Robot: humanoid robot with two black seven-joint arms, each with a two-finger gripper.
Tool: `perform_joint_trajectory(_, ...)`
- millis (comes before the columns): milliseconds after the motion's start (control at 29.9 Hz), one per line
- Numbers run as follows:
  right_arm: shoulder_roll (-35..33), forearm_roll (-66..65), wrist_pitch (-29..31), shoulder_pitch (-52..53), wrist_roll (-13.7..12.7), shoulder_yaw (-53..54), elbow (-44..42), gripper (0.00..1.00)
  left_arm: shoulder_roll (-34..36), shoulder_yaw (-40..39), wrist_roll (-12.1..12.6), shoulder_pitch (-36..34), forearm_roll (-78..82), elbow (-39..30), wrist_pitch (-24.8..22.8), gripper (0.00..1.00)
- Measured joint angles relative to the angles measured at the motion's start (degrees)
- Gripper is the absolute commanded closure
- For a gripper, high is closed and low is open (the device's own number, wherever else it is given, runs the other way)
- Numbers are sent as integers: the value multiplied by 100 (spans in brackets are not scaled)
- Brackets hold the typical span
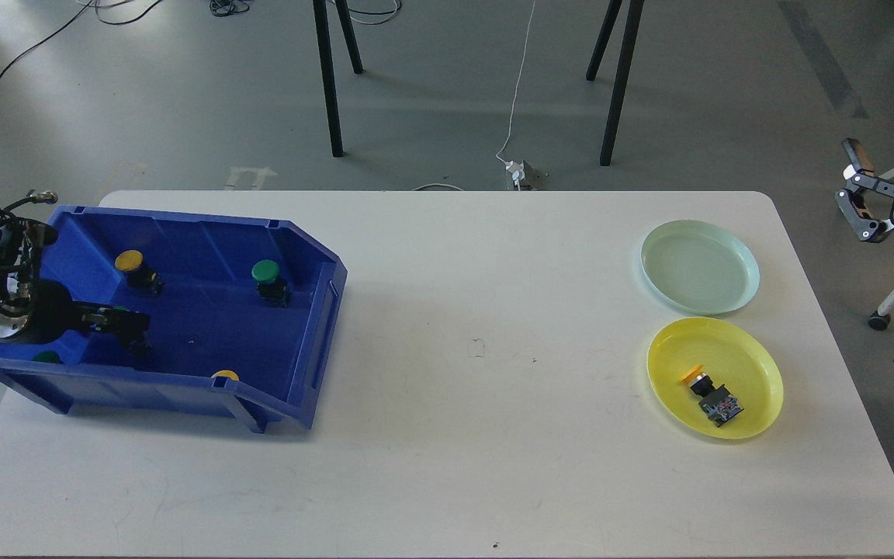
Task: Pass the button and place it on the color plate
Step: 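Reach the left gripper into the bin and grasp a green button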
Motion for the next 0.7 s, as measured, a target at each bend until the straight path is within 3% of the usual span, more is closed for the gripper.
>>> perform_joint_trajectory(334,0,0,0,-83,0,0,-1,4,-107,-1,0,15,-8,17,-23,39)
perform_joint_trajectory(435,0,0,0,-88,0,0,-1,4,-107,-1,0,24,-9,17,-20,54)
perform_joint_trajectory(535,0,0,0,-89,0,0,-1,4,-108,-1,0,25,-9,17,-12,83)
perform_joint_trajectory(568,0,0,0,-90,0,0,-1,4,-108,-1,0,26,0,17,-9,89)
perform_joint_trajectory(702,0,0,0,-110,0,-1,-1,4,-116,0,0,27,12,17,2,91)
